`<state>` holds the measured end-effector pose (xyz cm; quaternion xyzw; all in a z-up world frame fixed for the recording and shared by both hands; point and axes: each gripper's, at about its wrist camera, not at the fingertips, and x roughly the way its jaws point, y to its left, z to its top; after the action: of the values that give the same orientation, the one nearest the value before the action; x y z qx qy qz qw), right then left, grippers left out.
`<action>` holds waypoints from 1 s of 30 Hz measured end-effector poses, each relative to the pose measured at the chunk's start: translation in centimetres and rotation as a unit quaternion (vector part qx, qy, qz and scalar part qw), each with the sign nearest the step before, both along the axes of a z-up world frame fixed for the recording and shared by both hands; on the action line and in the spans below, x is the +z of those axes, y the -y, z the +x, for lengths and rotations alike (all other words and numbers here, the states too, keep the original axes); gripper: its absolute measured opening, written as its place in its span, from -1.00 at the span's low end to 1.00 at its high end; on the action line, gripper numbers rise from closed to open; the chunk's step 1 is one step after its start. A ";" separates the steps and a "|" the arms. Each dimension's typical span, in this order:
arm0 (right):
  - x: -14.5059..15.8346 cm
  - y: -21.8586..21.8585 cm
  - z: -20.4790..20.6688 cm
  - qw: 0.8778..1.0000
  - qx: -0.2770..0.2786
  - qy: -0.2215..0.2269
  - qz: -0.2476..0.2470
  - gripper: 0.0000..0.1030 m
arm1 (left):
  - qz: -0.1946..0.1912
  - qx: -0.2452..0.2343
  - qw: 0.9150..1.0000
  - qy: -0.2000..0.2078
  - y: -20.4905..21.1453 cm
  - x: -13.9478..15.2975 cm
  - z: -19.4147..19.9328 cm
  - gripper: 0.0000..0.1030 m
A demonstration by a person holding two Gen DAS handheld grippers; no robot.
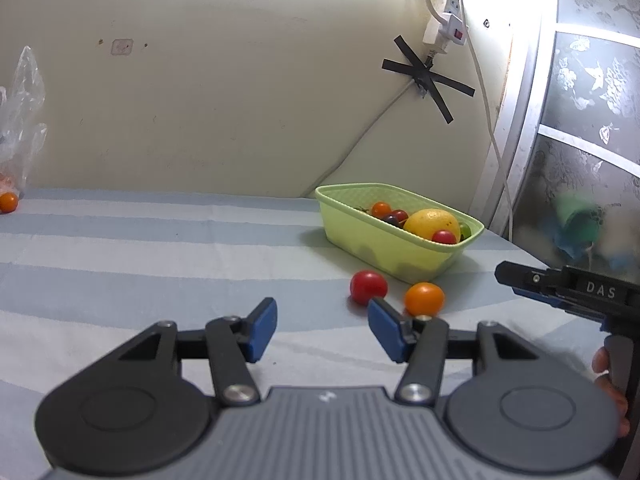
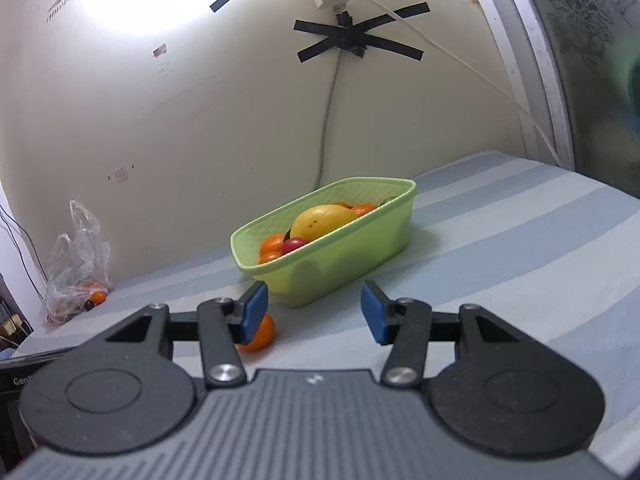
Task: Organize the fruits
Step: 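Move both open tools back toward the remaining tomatoes on the table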
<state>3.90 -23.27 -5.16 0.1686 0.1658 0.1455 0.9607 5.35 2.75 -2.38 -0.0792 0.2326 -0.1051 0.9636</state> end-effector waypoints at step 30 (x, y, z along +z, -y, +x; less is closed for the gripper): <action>-0.3 -0.1 -0.3 1.000 0.001 0.003 0.002 0.05 | -0.007 0.003 1.000 -0.012 0.0 -0.3 0.1 0.00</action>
<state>3.59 -23.14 -5.41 0.1694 0.1626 0.1476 0.9608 5.46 2.70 -2.63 -0.0876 0.2428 -0.1030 0.9606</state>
